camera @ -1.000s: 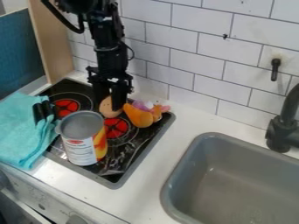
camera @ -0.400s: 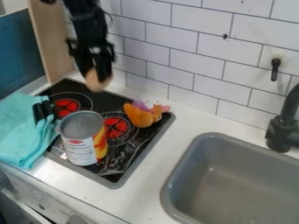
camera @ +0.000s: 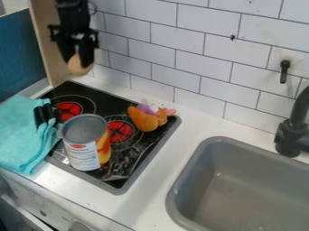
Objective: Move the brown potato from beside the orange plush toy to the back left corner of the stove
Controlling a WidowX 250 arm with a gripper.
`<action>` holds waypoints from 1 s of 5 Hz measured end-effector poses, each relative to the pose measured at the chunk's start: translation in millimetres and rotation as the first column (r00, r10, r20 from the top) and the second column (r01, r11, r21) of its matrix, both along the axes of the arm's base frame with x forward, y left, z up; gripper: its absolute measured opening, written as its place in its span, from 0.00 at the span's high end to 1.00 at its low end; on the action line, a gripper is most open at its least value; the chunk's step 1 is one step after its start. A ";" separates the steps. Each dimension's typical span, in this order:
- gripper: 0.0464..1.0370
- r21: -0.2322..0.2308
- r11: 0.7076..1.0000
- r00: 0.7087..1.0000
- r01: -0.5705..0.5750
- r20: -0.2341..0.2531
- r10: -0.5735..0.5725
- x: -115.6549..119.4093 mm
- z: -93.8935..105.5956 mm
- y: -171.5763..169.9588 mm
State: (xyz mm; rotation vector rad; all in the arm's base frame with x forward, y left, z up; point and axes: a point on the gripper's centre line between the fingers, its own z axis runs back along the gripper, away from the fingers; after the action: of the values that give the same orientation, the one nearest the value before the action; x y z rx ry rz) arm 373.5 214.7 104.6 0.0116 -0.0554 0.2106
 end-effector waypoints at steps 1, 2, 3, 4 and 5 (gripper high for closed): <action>0.45 0.024 0.999 0.998 -0.047 -0.042 0.048 1.8 -11.4 26.3; 0.45 0.041 0.998 0.996 -0.044 -0.081 0.047 -3.6 -19.2 32.3; 0.45 0.018 1.000 0.986 -0.024 -0.162 0.027 -19.0 -38.9 27.6; 0.45 0.002 1.000 0.978 -0.006 -0.208 0.007 -31.3 -52.1 21.2; 0.45 0.015 1.000 0.977 -0.007 -0.215 0.010 -36.1 -55.7 21.7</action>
State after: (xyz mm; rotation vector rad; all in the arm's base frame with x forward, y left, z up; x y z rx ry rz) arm 337.5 236.4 48.9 0.0483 0.1592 0.2164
